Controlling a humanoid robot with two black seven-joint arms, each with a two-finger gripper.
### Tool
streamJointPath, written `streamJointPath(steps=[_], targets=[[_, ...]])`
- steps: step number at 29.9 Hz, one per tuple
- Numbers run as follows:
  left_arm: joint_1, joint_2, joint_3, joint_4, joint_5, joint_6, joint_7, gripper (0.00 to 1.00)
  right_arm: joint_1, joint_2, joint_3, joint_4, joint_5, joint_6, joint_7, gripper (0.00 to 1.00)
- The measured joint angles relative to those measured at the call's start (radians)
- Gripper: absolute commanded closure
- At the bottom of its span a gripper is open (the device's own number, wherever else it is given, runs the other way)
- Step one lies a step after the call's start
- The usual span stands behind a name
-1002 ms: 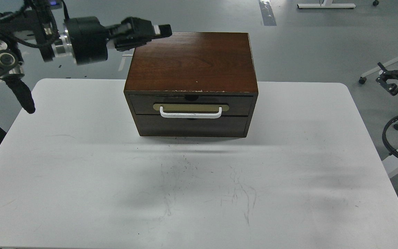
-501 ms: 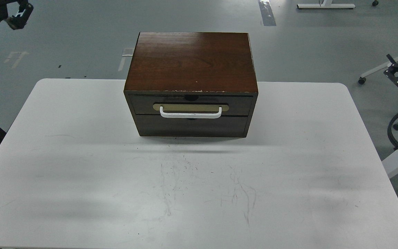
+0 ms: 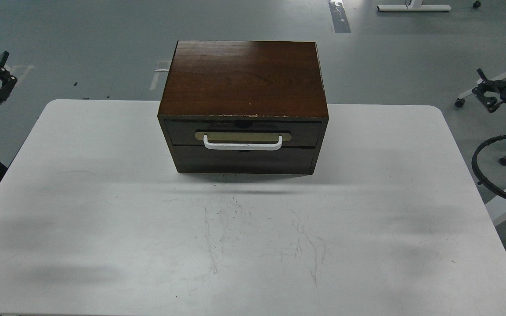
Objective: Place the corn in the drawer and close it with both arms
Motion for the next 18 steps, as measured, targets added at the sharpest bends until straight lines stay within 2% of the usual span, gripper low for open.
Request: streamJointPath(steps=[18], targets=[[0.075, -0.125, 0.009, 0.020, 0.019, 0.000, 0.001, 0.03, 0.009, 0.156, 0.001, -0.080, 0.000, 0.000, 0.023, 0.00]])
